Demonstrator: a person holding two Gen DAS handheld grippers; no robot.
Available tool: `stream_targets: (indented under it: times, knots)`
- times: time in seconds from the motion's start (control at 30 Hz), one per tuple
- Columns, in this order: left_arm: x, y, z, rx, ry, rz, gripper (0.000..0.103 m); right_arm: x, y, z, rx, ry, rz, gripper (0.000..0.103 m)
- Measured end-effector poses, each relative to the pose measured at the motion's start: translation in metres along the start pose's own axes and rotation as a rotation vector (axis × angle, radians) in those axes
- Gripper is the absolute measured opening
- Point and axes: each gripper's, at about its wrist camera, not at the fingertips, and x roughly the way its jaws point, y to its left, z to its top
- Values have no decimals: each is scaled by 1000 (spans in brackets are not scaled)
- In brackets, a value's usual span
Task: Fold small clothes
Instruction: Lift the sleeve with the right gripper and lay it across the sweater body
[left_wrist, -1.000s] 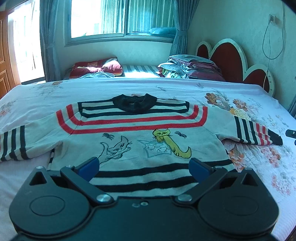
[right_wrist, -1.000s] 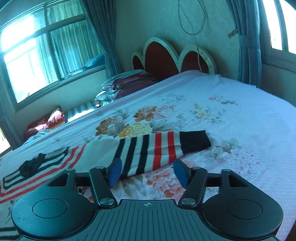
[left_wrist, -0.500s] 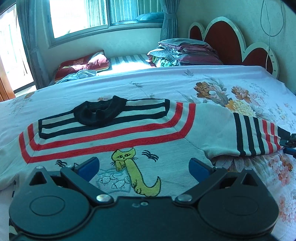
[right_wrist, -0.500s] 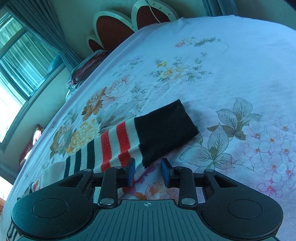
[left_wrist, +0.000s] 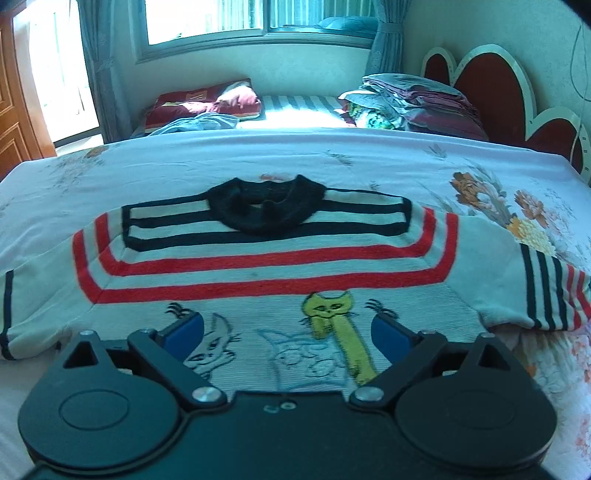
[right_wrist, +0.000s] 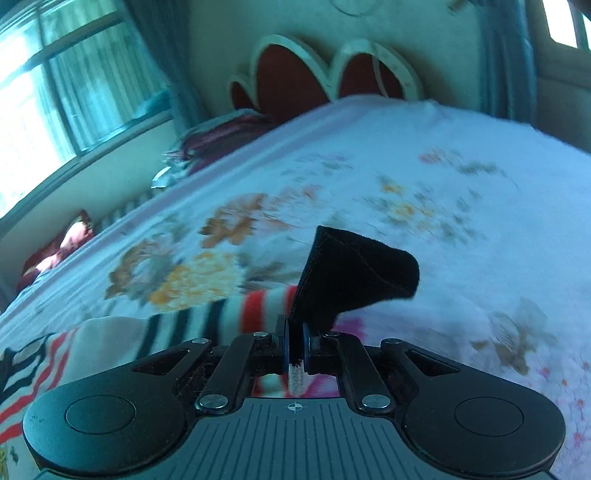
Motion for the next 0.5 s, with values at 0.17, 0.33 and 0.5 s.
stream_targets:
  times: [0.17, 0.33, 0.5]
  knots:
    - [-1, 65, -5, -106, -13, 33, 95, -16, 101, -9, -160, 9, 211, 6]
    - [-4, 124, -10, -166, -21, 35, 96, -19, 209, -52, -297, 84, 357, 6]
    - [-10, 169, -22, -183, -23, 28, 96, -19, 304, -111, -445, 164, 458, 6]
